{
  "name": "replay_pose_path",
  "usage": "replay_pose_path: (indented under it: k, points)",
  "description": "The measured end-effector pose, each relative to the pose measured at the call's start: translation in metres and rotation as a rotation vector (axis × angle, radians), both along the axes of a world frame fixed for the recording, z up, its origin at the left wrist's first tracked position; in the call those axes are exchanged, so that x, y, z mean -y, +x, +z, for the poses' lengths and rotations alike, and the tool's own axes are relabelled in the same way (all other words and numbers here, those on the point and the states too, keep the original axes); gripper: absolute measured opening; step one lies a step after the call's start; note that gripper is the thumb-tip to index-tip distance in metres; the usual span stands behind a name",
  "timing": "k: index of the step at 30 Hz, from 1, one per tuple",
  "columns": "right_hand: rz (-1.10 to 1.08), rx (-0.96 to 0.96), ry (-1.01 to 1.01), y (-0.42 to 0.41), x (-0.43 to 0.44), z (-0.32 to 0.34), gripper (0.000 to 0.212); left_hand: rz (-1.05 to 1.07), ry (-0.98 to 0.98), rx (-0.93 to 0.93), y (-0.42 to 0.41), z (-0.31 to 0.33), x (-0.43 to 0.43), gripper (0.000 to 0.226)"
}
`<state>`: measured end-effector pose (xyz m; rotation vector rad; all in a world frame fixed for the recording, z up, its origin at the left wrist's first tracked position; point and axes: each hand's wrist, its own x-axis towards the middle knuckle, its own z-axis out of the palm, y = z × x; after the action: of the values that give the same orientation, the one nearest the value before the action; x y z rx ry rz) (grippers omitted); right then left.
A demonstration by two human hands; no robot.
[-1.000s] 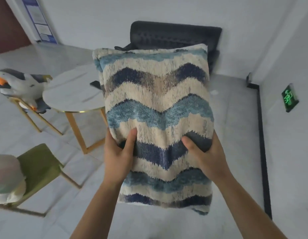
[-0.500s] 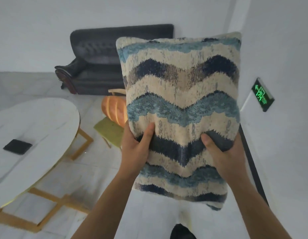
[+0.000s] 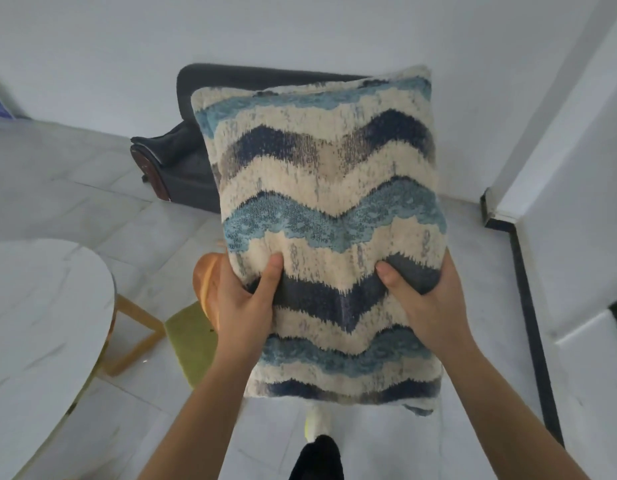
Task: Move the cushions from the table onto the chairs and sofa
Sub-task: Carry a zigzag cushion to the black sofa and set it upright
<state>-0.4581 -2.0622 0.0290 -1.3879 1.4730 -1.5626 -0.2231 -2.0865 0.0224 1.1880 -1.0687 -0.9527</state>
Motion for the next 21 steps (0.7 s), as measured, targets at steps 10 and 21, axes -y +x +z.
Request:
replay_pose_path:
  k: [10, 21]
  points:
    - [-0.138, 0.022, 0.014, -0.095, 0.310, 0.030, 0.067, -0.117, -0.017, 0.027, -0.100, 0.042, 0.330, 0.058]
    - [-0.112, 0.110, 0.012, -0.195, 0.656, -0.008, 0.066, -0.051, -0.031, 0.166, -0.214, 0.028, 0.657, 0.048]
